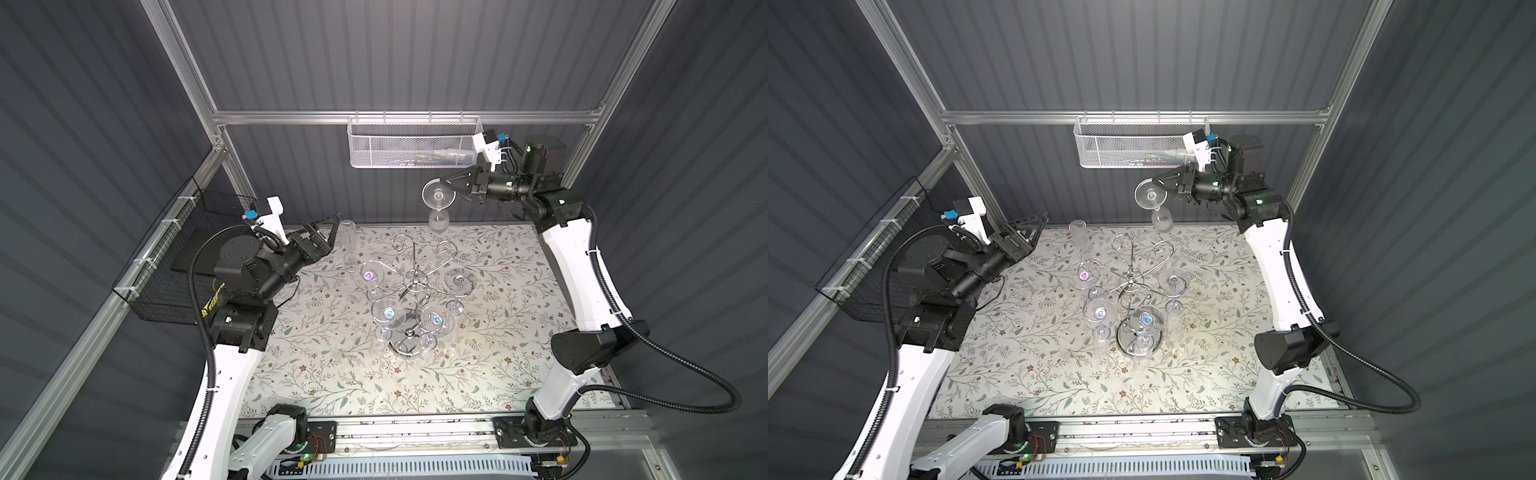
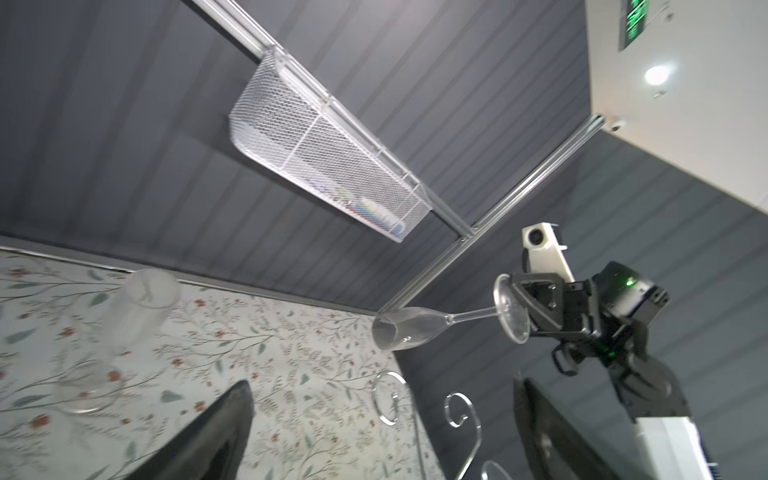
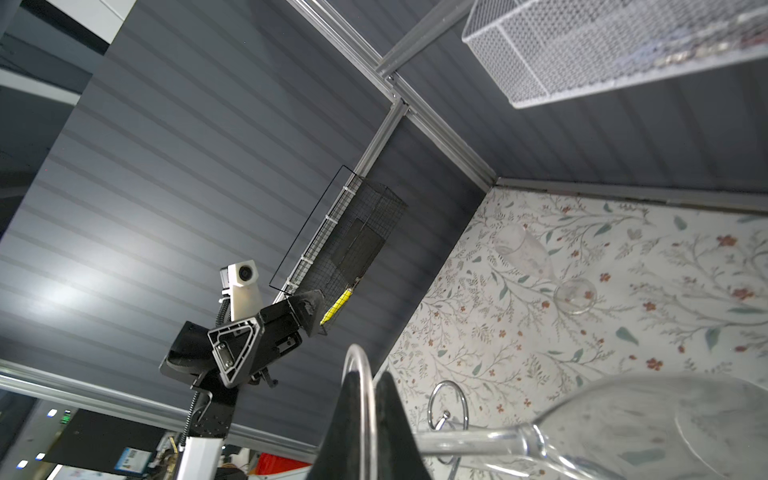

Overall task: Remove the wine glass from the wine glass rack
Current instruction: 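Lift the stemmed glass off the rack with the right gripper while the left arm rises, then grasp the glass stem with the left gripper while the right gripper holds the bowl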

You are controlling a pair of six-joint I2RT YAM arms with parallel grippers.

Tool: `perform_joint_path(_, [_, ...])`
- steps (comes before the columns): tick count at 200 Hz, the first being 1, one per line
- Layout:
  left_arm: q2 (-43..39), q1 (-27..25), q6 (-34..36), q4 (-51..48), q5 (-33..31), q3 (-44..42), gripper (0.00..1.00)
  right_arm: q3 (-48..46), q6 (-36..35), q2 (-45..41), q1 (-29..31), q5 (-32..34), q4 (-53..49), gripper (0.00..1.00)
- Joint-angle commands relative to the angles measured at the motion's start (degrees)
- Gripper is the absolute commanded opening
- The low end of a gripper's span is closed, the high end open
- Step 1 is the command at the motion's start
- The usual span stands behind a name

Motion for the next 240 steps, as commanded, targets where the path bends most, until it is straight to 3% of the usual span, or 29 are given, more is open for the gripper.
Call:
perform_joint_path(1, [2.9,-0.2,-16.4,13.9,6.3,0.9,0.99,-3.5,-6.8,-6.2,0.1,0.8,10.9,0.00])
perform_joint_path(44, [9.3,-5.2,-25.8,20.9,9.1,3.9,0.99,-23.7,-16.0,-19.9,0.1,0.0,32.3,0.00])
perform_joint_path(96, [16.4,-12.9,-38.2,32.5,9.9,4.3,0.96,-37.3,-21.6,-28.9,0.2,-2.6,43.1,0.00])
perform_joint_path(116, [17.9,-14.5,-39.7,34.7,9.6,4.8,0.96,-43.1,-22.1,-31.8,0.3,-3.5,50.5,0.00])
perform_joint_path(164, [23.2,-20.4,-43.3,40.9,10.8,6.0,0.92,-48.7,-24.2,-33.8,1.9,-5.1,58.2,0.00])
perform_joint_path(240, [30.5,-28.1,-47.2,49.9,11.1,8.0,0.73,-48.9,-27.2,-33.7,5.0,-7.1,58.7,0.00])
